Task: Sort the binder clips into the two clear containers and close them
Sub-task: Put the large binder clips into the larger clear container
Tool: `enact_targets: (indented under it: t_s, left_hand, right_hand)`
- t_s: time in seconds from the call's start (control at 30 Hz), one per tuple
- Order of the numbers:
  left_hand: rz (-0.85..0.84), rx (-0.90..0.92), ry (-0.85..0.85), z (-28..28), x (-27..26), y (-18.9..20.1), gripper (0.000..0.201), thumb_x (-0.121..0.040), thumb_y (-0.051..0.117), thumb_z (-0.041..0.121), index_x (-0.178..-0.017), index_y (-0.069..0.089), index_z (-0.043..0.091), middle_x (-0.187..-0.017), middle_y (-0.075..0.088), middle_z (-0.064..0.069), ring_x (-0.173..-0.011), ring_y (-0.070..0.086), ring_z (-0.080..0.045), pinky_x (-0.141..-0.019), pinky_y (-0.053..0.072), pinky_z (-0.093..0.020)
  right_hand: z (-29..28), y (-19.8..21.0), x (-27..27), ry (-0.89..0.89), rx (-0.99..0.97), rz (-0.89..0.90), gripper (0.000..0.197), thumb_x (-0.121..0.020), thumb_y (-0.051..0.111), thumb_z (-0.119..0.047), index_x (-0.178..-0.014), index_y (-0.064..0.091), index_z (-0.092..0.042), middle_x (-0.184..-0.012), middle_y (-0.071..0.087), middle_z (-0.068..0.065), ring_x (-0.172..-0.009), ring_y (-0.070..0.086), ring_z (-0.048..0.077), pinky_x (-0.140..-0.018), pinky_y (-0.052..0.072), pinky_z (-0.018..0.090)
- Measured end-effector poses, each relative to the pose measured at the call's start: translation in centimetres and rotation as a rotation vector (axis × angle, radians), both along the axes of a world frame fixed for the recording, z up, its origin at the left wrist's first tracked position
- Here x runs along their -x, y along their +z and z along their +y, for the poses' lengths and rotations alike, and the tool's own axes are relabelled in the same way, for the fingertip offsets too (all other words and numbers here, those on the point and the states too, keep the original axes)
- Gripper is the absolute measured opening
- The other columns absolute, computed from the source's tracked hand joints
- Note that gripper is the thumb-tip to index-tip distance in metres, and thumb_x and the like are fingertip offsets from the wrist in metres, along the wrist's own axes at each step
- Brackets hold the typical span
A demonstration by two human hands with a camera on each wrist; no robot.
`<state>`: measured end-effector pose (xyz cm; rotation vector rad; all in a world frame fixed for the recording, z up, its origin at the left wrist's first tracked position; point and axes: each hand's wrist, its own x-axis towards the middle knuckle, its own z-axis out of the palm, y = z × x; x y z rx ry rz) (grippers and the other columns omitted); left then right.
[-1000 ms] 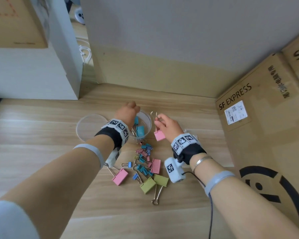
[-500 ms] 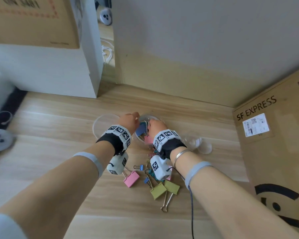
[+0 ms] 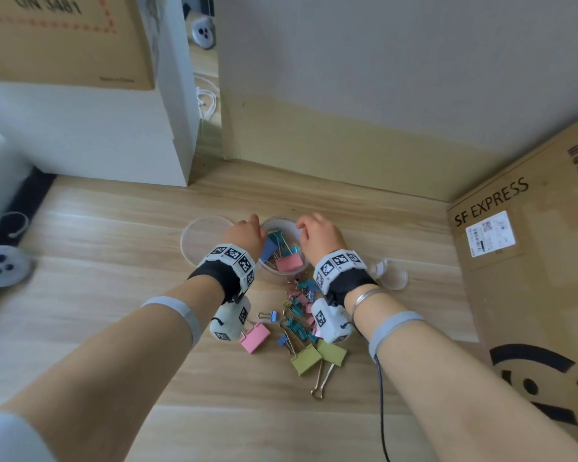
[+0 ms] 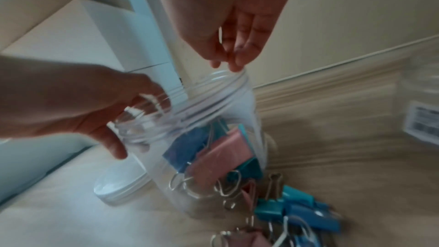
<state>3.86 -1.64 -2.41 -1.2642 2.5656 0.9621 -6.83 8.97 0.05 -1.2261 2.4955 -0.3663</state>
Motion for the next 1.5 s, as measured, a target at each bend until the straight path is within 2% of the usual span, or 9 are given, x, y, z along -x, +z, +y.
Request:
enact_targets:
  t_s: [0.13,0.33,0.57,0.67,0.9,1.07,1.17,1.37,1.5]
  left_hand:
    - [-0.034,-0.039,0.058,1.3,-1.2,-0.2,0.027,-0.096,0.030,0.010,-0.114,0.042,-0.005,-0.111,0.056,-0.027,-0.093,0.061,-0.040,-0.067,0.041,-0.039]
    - [-0.085,-0.163,0.171,2.5,-2.7,-1.5,0.035,-0.096,0.035,0.023,-0.106,0.057,-0.002,-0.108,0.066,-0.023,-0.099,0.064,-0.038,-0.089,0.053,-0.045]
    - [-0.351,-0.219,-0.298,5.4,-4.6,-1.8,0.021,-0.088,0.053,0.018,-0.105,0.063,0.011,-0.108,0.067,-0.009,-0.097,0.063,-0.026,-0.084,0.052,-0.031]
    - [-0.377,-0.288,-0.458,6.4,-5.3,-2.9,0.036,-0.072,0.074,0.033,-0.104,0.061,0.022,-0.113,0.063,-0.002,-0.097,0.058,-0.023,-0.086,0.050,-0.031]
    - [-0.474,-0.151,-0.706,7.0,-5.9,-3.5,0.051,-0.063,0.081,0.021,-0.109,0.059,0.021,-0.115,0.048,-0.003,-0.104,0.054,-0.029,-0.078,0.047,-0.031]
    - [-0.444,-0.133,-0.794,6.8,-5.6,-3.2,0.042,-0.067,0.078,0.021,-0.106,0.064,0.018,-0.113,0.052,-0.002,-0.104,0.055,-0.026,-0.082,0.051,-0.033]
    - [-0.365,-0.136,-0.798,6.8,-5.4,-3.0,0.032,-0.071,0.075,0.018,-0.101,0.066,0.011,-0.115,0.057,-0.005,-0.103,0.057,-0.027,-0.088,0.052,-0.036]
    - [-0.125,-0.306,-0.695,5.8,-4.4,-0.3,0.013,-0.076,0.072,0.013,-0.077,0.059,0.014,-0.078,0.059,0.006,-0.078,0.053,-0.013,-0.063,0.040,-0.009]
    - [0.064,-0.288,-0.622,4.7,-3.5,2.1,0.033,-0.081,0.066,0.012,-0.061,0.044,0.026,-0.069,0.051,0.015,-0.066,0.049,-0.004,-0.057,0.040,0.003]
  right_hand:
    - [2.7,-0.3,0.8,-0.095,0.041,0.011,0.011,-0.086,0.046,-0.004,-0.084,0.054,-0.012,-0.091,0.057,0.005,-0.077,0.057,0.024,-0.067,0.048,0.031]
    - [6.8,-3.1,0.2,-0.091,-0.382,-0.199,0.006,-0.086,0.054,-0.021,-0.080,0.052,-0.023,-0.089,0.065,0.002,-0.081,0.061,0.022,-0.076,0.052,0.032]
    - [9.5,-4.2,-0.8,-0.035,-0.582,-0.287,0.033,-0.067,0.075,-0.047,-0.082,0.057,-0.022,-0.086,0.060,-0.003,-0.079,0.056,0.017,-0.070,0.046,0.028]
    - [9.7,-4.6,-1.1,-0.008,-0.620,-0.291,0.032,-0.067,0.079,-0.039,-0.083,0.057,-0.023,-0.087,0.062,-0.002,-0.082,0.058,0.019,-0.069,0.044,0.026]
    - [9.3,-4.8,-1.3,-0.010,-0.581,-0.326,0.032,-0.072,0.077,-0.025,-0.072,0.045,-0.023,-0.072,0.050,-0.008,-0.073,0.049,0.015,-0.060,0.039,0.023]
    - [9.6,-4.2,-0.7,-0.008,-0.520,-0.366,0.021,-0.080,0.069,-0.018,-0.100,0.062,-0.017,-0.105,0.062,0.002,-0.095,0.060,0.021,-0.076,0.047,0.028]
    - [10.0,-3.8,-0.5,0.016,-0.506,-0.423,0.023,-0.083,0.065,-0.015,-0.106,0.064,-0.020,-0.105,0.060,0.003,-0.076,0.053,0.012,-0.061,0.040,0.021]
    - [10.6,-3.6,0.0,-0.026,-0.439,-0.501,0.015,-0.085,0.061,-0.010,-0.088,0.057,-0.024,-0.099,0.059,-0.001,-0.090,0.055,0.018,-0.073,0.043,0.025]
    - [10.5,-3.3,0.2,-0.042,-0.375,-0.552,0.014,-0.086,0.060,-0.008,-0.092,0.061,-0.021,-0.098,0.060,-0.001,-0.091,0.056,0.019,-0.071,0.044,0.023]
